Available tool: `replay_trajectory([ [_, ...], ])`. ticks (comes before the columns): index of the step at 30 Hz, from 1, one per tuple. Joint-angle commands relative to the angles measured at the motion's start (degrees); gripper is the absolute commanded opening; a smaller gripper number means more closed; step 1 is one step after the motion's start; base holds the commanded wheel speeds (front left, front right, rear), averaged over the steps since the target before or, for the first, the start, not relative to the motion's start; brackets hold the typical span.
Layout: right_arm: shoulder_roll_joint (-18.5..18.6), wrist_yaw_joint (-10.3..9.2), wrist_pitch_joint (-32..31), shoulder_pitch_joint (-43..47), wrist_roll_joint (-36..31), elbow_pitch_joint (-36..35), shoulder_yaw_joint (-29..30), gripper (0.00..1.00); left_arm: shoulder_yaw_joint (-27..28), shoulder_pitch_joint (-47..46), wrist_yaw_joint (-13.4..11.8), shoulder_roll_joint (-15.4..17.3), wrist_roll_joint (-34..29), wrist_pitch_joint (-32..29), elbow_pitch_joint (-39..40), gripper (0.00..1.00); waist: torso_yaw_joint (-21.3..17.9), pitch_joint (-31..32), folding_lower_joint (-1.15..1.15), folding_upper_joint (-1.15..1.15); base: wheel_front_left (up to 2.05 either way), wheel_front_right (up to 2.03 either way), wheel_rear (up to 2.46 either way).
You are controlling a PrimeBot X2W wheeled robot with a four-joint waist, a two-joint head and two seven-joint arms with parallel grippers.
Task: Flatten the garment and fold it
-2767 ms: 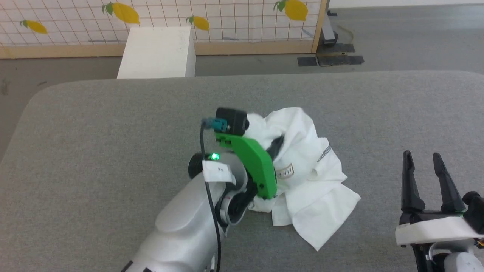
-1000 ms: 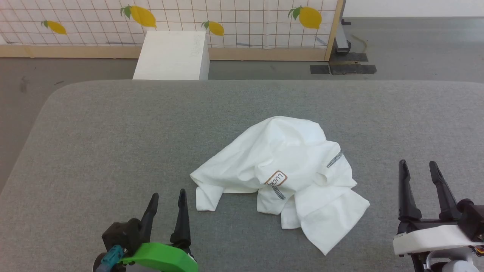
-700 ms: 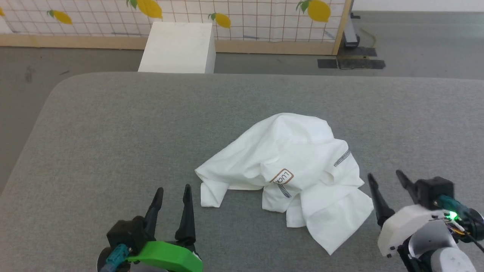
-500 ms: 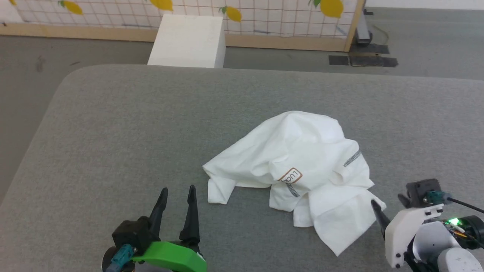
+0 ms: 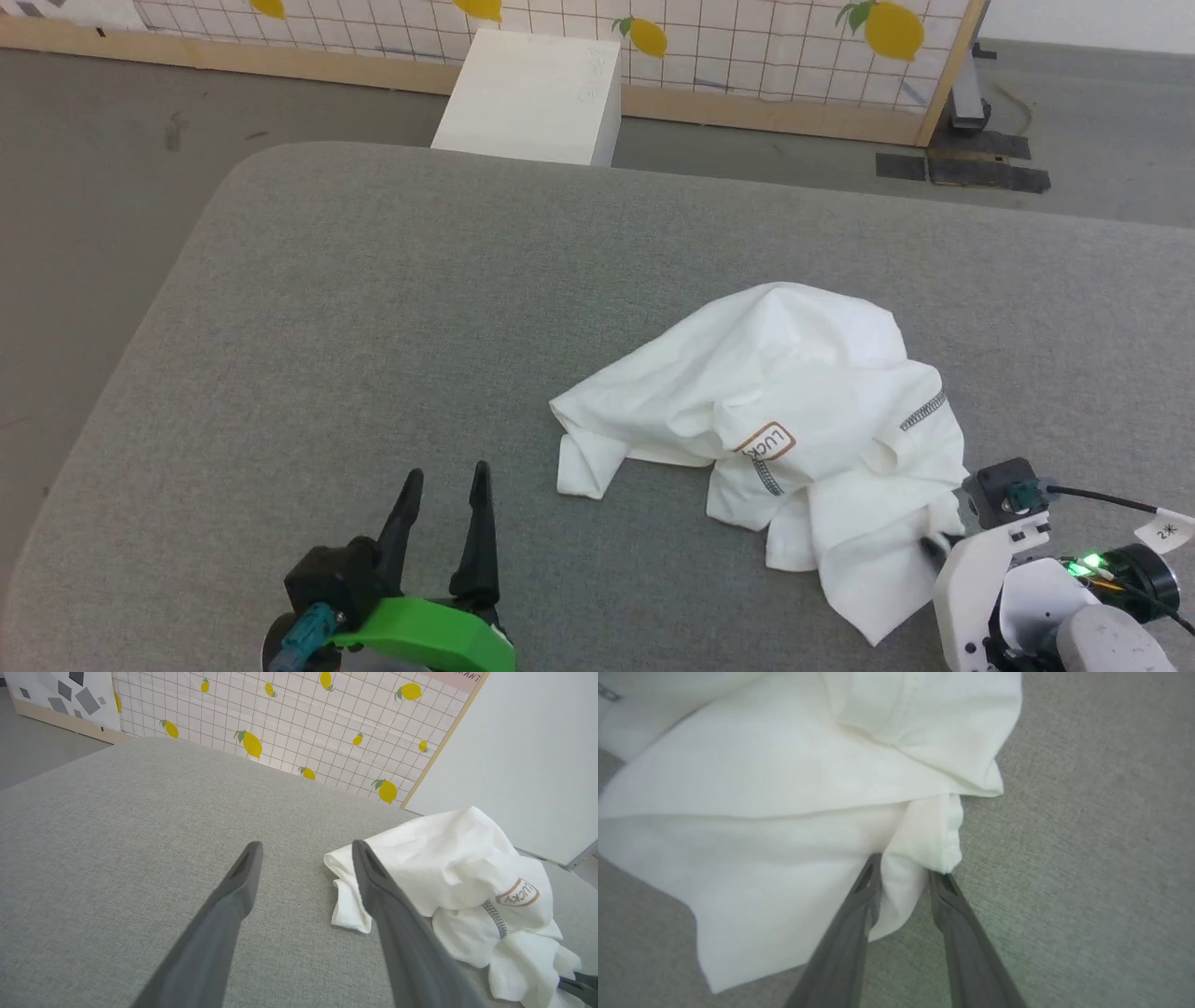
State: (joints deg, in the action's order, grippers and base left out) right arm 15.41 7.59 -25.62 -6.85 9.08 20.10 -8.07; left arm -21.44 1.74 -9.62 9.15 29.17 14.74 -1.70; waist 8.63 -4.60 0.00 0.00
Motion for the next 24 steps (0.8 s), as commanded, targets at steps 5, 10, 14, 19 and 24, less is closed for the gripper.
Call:
replay_trajectory([
  [5,0.6,-0.1,1.5,-1.8,0.6,-1.0,0.4,0.0,1.5,1.4,0.4,-0.7,-1.0,0.3,0.0,1.0,-1.8,0.7,0.0,0.0,0.0,0.0,0.0],
  [10,2.7,-0.1,3.0,-5.7,1.8,-8.5,2.0,0.0,2.5,1.5,0.9,-1.2,-1.1,0.3,0.1,1.0,-5.1,1.4,0.0,0.0,0.0,0.0,0.0],
  [14,4.3,-0.1,2.9,-9.0,2.5,-15.0,6.1,0.0,3.5,1.7,1.0,-1.6,-1.4,0.3,0.2,1.0,-7.5,2.1,0.0,0.0,0.0,0.0,0.0],
  [19,6.2,-0.1,1.2,-7.6,1.8,-21.6,15.7,0.0,4.3,2.2,1.5,-1.9,-1.7,0.3,0.3,1.0,-8.8,2.2,0.0,0.0,0.0,0.0,0.0],
  [24,5.7,-0.1,0.2,1.1,-1.2,-25.3,28.9,0.0,4.4,2.1,2.0,-1.9,-2.0,0.3,0.2,1.0,-8.3,1.2,0.0,0.0,0.0,0.0,0.0],
])
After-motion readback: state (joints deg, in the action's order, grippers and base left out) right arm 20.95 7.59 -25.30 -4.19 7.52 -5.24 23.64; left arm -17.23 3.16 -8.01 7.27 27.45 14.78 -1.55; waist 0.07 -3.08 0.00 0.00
